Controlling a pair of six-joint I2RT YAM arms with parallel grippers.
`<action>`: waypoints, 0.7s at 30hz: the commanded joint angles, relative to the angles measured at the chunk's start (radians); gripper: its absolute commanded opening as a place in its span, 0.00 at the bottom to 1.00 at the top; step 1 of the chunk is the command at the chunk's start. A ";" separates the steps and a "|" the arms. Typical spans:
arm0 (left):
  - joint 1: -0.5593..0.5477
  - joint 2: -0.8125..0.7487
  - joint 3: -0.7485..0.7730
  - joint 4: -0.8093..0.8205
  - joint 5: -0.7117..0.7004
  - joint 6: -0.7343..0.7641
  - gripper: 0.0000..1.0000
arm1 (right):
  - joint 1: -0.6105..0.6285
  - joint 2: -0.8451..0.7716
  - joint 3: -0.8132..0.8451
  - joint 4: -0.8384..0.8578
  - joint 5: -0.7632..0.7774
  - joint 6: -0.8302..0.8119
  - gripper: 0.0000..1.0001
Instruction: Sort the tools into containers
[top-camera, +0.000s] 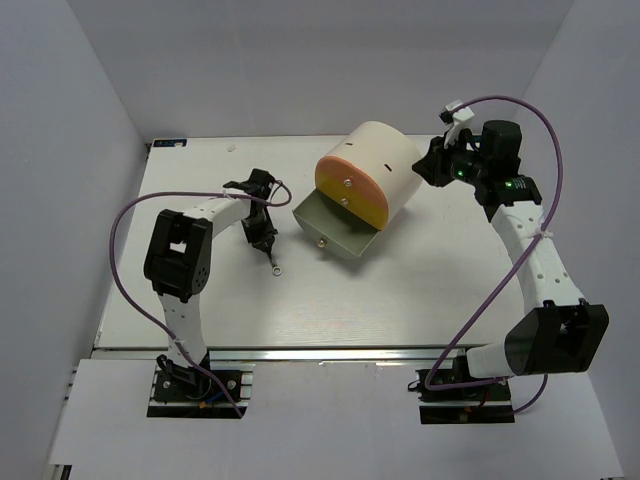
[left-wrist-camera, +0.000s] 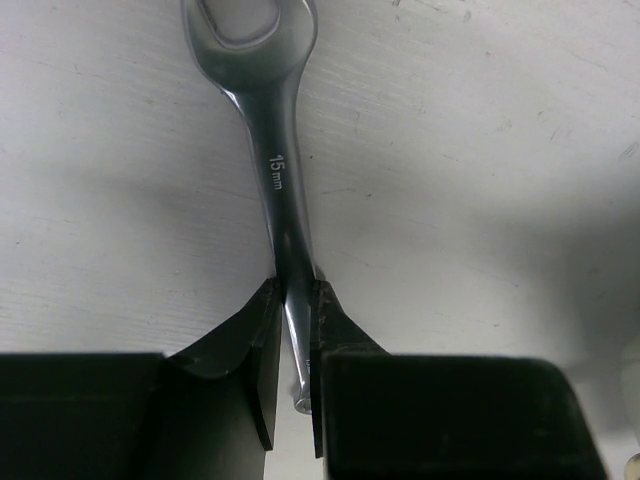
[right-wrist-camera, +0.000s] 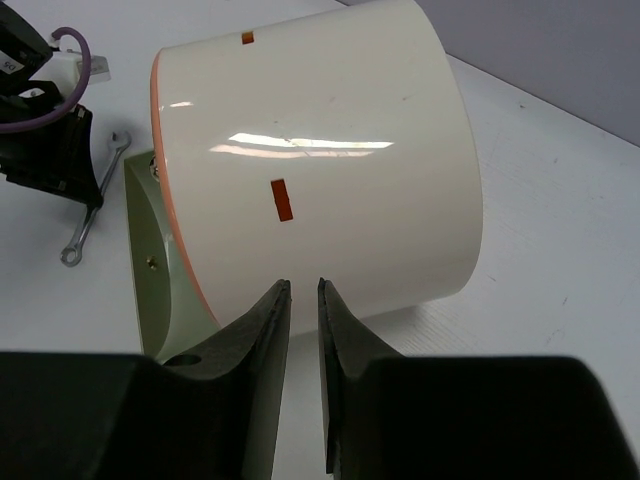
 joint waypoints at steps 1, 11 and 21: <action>-0.002 0.105 -0.035 -0.051 -0.063 0.052 0.02 | -0.008 -0.040 -0.012 0.047 0.000 0.002 0.23; -0.002 0.140 -0.027 -0.077 -0.126 0.084 0.35 | -0.014 -0.050 -0.029 0.062 -0.008 0.008 0.23; -0.002 0.169 -0.050 -0.072 -0.149 0.087 0.24 | -0.022 -0.053 -0.031 0.064 -0.012 0.011 0.23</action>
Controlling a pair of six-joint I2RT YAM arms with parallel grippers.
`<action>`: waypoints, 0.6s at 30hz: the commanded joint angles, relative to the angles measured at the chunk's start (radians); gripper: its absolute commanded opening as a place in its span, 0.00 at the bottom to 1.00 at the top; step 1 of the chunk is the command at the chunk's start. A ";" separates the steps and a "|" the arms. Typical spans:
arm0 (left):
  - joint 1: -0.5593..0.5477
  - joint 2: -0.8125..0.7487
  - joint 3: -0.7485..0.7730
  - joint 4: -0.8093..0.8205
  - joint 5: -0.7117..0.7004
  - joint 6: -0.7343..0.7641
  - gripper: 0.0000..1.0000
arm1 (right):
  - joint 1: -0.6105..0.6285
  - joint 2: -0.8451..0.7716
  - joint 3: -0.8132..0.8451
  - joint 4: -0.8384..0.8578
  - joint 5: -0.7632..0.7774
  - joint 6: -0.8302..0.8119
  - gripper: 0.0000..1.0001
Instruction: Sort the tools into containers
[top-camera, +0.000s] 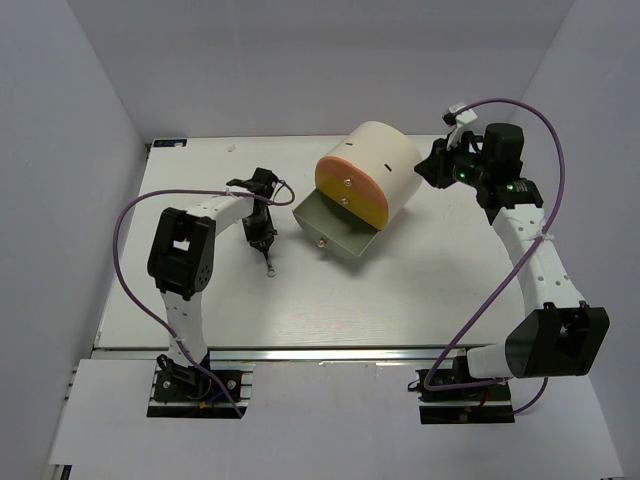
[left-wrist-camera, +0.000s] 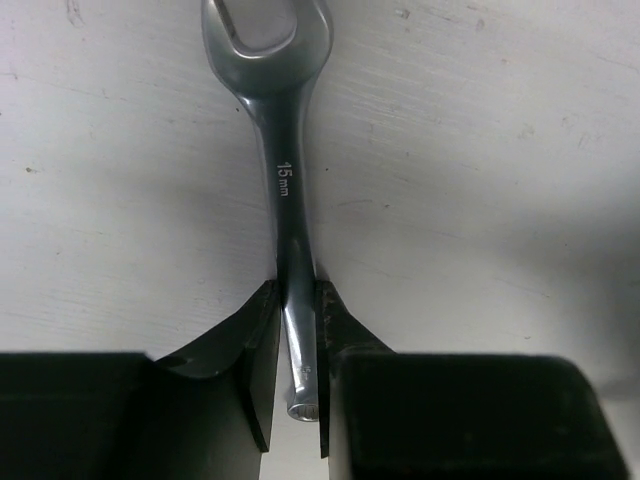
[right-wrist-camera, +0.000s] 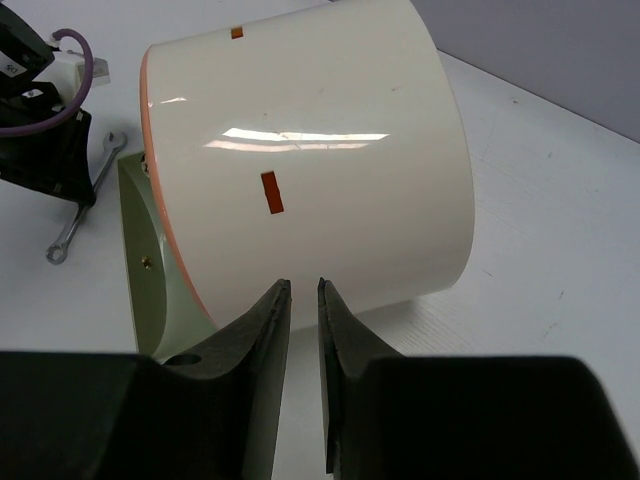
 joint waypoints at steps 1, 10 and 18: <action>0.009 0.134 -0.095 -0.024 -0.095 0.023 0.20 | -0.009 -0.040 0.001 0.040 -0.011 0.003 0.23; 0.009 0.087 -0.127 0.007 -0.090 0.023 0.00 | -0.018 -0.045 -0.002 0.039 -0.013 0.001 0.23; 0.009 -0.039 -0.075 -0.015 -0.086 0.021 0.00 | -0.021 -0.042 0.001 0.039 -0.019 0.003 0.23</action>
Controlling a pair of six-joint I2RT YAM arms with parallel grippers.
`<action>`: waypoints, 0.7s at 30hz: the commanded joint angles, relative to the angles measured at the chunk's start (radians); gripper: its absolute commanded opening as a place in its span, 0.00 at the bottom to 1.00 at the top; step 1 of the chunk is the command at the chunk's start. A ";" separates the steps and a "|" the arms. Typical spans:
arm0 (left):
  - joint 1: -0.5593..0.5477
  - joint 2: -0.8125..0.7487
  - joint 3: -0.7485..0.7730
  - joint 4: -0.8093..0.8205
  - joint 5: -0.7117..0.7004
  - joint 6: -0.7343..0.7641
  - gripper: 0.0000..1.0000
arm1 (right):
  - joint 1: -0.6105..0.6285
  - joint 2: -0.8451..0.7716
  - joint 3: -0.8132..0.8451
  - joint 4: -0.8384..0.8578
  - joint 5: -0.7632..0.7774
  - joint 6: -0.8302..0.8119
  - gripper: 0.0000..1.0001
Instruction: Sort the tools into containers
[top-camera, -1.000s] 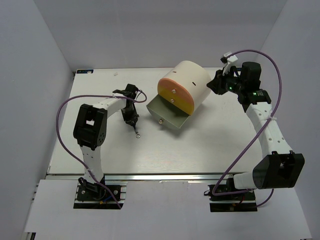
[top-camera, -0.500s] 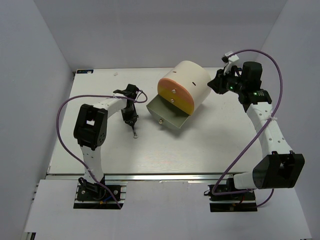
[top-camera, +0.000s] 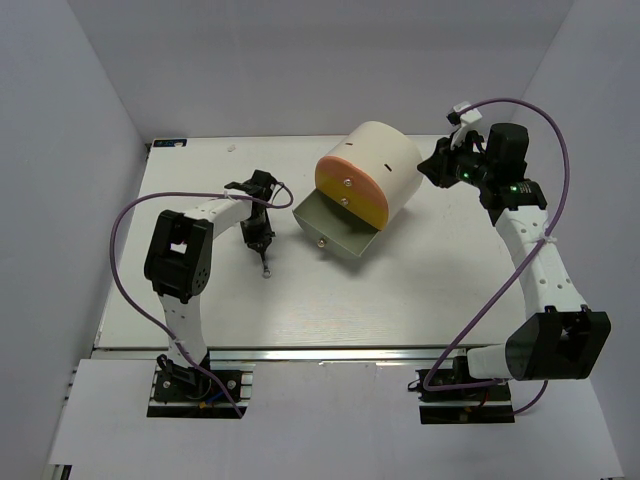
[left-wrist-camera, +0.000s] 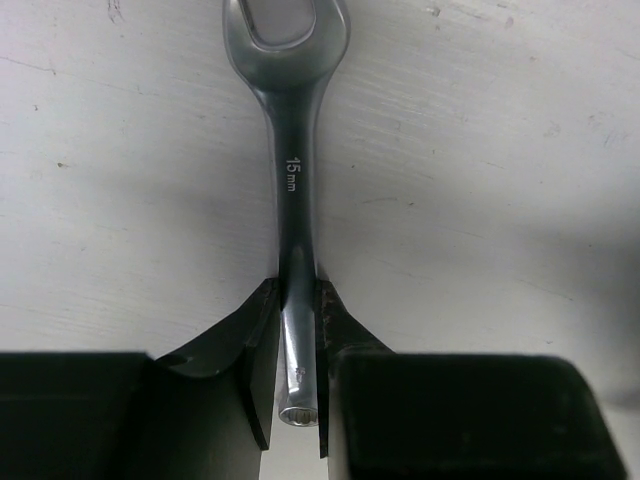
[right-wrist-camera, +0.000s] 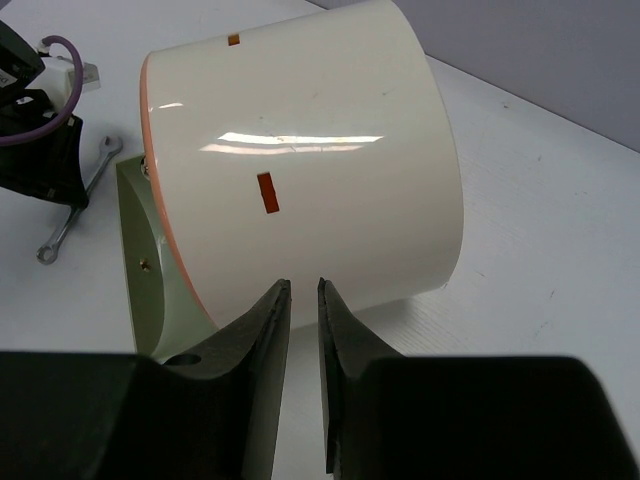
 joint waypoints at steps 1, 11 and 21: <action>0.010 -0.006 -0.032 -0.047 -0.047 0.014 0.00 | -0.008 -0.027 0.001 0.039 -0.013 0.006 0.23; 0.010 -0.064 0.003 -0.063 -0.033 0.001 0.00 | -0.006 -0.027 0.001 0.034 -0.013 0.001 0.23; 0.008 -0.103 0.016 -0.075 -0.013 -0.009 0.00 | -0.006 -0.029 -0.005 0.034 -0.013 0.003 0.23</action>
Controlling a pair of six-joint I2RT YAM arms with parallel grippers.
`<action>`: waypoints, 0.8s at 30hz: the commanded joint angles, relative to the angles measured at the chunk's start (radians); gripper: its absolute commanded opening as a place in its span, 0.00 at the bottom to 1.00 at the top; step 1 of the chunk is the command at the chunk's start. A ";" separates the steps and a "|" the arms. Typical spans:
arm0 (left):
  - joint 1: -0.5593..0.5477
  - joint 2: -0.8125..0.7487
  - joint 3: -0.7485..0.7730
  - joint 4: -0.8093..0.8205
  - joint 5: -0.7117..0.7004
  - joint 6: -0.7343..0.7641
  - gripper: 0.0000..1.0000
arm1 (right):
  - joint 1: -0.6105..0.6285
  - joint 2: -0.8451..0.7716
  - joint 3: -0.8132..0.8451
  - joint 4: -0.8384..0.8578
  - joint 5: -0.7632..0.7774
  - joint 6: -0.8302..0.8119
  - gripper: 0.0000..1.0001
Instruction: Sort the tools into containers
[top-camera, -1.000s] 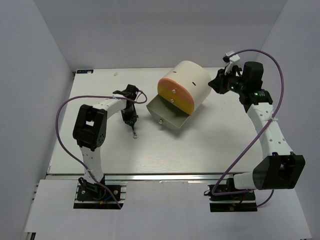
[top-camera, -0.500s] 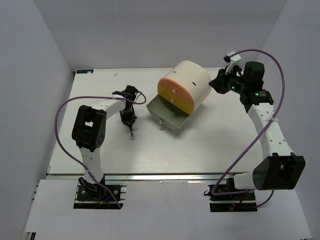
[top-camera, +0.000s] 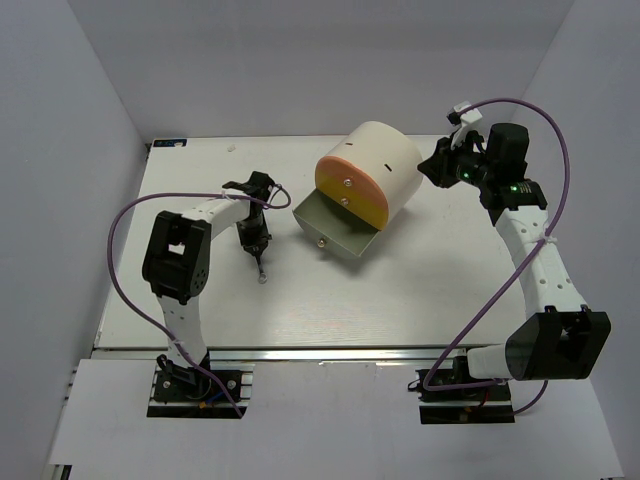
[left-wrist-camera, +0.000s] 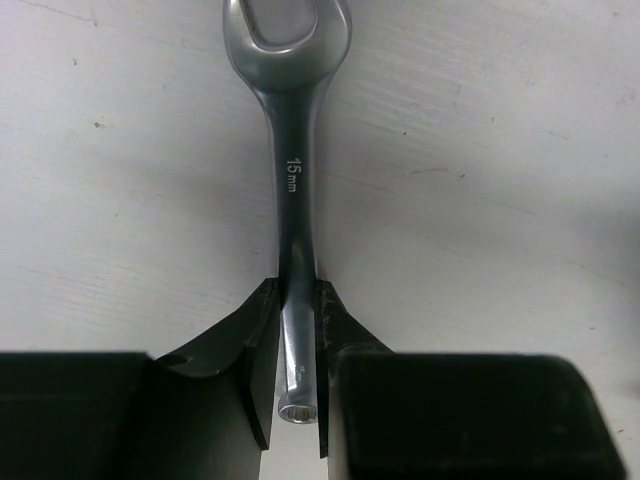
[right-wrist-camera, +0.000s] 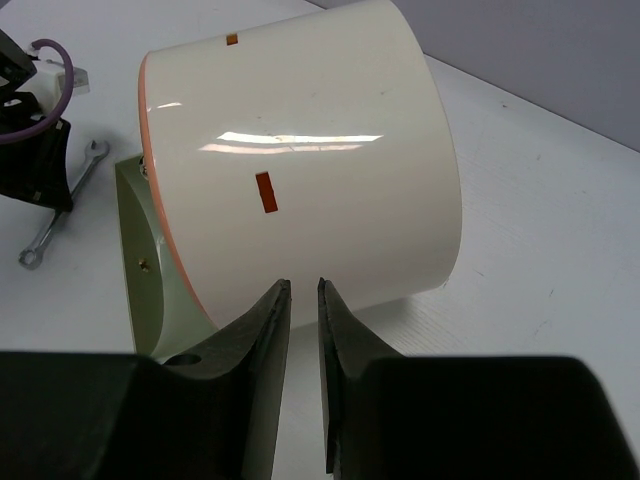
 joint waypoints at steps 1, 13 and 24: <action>0.004 -0.090 0.016 -0.009 -0.004 -0.009 0.00 | -0.004 -0.027 -0.007 0.034 -0.012 0.003 0.23; 0.004 -0.119 0.037 -0.027 -0.013 -0.011 0.00 | -0.004 -0.030 -0.011 0.034 -0.015 0.003 0.23; 0.004 -0.140 0.071 -0.048 -0.001 -0.014 0.00 | -0.004 -0.038 -0.022 0.036 -0.015 0.001 0.23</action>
